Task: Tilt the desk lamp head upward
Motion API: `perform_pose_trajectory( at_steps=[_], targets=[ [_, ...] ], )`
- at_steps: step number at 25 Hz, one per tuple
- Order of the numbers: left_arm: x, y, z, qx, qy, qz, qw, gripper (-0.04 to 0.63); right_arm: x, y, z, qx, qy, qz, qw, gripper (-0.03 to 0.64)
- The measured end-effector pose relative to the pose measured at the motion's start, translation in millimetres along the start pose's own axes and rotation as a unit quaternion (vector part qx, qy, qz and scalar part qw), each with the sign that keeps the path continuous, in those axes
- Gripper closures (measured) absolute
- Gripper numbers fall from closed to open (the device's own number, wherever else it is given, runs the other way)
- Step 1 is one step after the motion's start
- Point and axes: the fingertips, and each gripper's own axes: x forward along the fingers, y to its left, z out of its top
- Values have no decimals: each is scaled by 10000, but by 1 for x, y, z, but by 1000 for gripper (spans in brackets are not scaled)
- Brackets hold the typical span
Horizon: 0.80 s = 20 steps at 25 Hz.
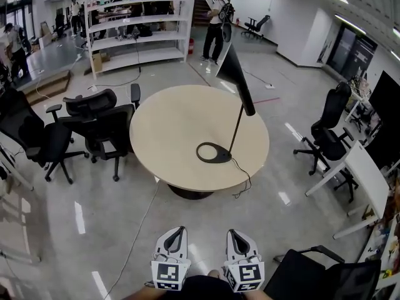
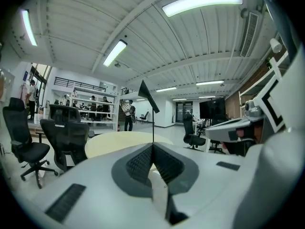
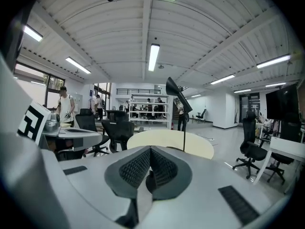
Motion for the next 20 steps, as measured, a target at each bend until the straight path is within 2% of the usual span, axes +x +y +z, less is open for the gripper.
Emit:
perform_pose_trajectory(
  at_steps=[10,20],
  targets=[
    [10,-58,11,283,-160,-39,9995,548,-30,-40,0,-69,-300,102,9995,607],
    [19,-80,3,277,126,95,9995,548,-33,-63,-11,103,-207,224,9995,607]
  ],
)
